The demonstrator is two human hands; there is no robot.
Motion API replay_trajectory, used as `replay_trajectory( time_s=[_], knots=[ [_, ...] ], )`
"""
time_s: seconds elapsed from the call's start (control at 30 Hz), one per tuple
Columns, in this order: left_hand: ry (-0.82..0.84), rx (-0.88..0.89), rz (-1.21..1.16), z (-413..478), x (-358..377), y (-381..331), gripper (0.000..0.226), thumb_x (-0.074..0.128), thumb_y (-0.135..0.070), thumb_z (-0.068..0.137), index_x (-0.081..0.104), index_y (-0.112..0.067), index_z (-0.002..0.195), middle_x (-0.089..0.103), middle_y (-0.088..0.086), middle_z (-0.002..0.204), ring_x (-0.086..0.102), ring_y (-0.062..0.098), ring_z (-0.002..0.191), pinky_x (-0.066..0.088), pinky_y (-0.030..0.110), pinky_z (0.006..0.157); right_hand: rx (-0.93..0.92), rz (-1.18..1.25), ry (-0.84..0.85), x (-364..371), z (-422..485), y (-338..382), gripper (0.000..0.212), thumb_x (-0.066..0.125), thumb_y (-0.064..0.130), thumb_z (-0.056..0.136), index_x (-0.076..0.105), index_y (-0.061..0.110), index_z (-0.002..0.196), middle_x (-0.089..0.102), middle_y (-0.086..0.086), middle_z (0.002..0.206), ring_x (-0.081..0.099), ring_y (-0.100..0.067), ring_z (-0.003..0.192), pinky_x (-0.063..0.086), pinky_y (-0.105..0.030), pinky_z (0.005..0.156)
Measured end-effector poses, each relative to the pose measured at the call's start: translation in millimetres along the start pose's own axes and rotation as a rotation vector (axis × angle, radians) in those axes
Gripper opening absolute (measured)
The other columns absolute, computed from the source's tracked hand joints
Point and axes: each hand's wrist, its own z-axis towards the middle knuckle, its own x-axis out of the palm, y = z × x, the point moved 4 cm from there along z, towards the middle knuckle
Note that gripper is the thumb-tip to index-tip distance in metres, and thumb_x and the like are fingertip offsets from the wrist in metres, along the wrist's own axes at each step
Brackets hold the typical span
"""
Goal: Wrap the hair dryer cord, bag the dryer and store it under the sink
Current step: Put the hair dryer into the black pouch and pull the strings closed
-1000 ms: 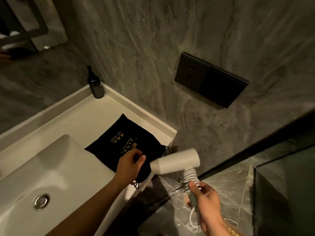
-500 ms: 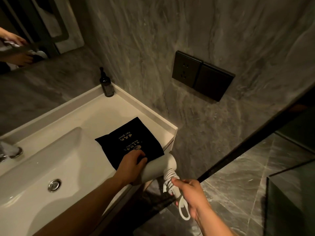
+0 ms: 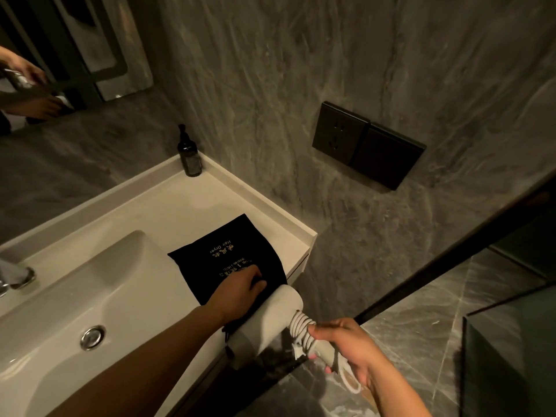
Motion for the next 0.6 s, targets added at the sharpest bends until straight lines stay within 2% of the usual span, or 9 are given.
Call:
replay_trajectory(
  time_s=[0.1,0.23,0.37,0.5,0.6],
  knots=[
    [-0.031,0.022,-0.035,-1,-6,3,0.016,0.055,-0.033,0.102,0.064,-0.020,0.104,0.070,0.001,0.093,0.065,0.016,0.083,0.054,0.035,0.077,0.038,-0.040,0.082,-9,-1,3,0.037,0.080,0.018,0.081,0.074,-0.013,0.102,0.075,-0.032,0.084,0.069,-0.026,0.053,0.052,-0.026,0.040],
    [-0.004,0.053,-0.087,-5,-12,9,0.018,0.054,-0.032,0.103,0.066,-0.019,0.108,0.070,-0.001,0.094,0.066,0.015,0.087,0.055,0.035,0.079,0.081,-0.082,0.185,-8,2,7,0.039,0.085,0.020,0.076,0.074,-0.011,0.096,0.072,-0.038,0.104,0.073,-0.032,0.071,0.055,-0.029,0.044],
    [0.087,0.097,-0.113,-7,-16,14,0.017,0.055,-0.033,0.102,0.065,-0.020,0.106,0.071,0.000,0.094,0.067,0.015,0.088,0.056,0.039,0.083,0.091,-0.044,0.248,2,20,16,0.038,0.082,0.026,0.078,0.078,-0.005,0.101,0.074,-0.033,0.101,0.075,-0.029,0.076,0.057,-0.029,0.045],
    [0.145,0.119,-0.201,-9,-23,22,0.010,0.058,-0.026,0.101,0.066,-0.020,0.104,0.070,-0.001,0.094,0.066,0.015,0.091,0.052,0.037,0.084,0.073,0.095,0.148,2,39,23,0.048,0.077,0.021,0.081,0.068,-0.013,0.114,0.071,-0.034,0.102,0.076,-0.031,0.079,0.056,-0.029,0.042],
    [0.193,0.092,-0.207,-8,-28,26,0.020,0.057,-0.023,0.102,0.066,-0.024,0.120,0.064,-0.006,0.102,0.062,0.012,0.097,0.048,0.029,0.088,-0.004,0.140,0.012,2,44,24,0.049,0.078,0.018,0.080,0.067,-0.018,0.112,0.071,-0.036,0.095,0.073,-0.031,0.068,0.053,-0.029,0.040]
  ],
)
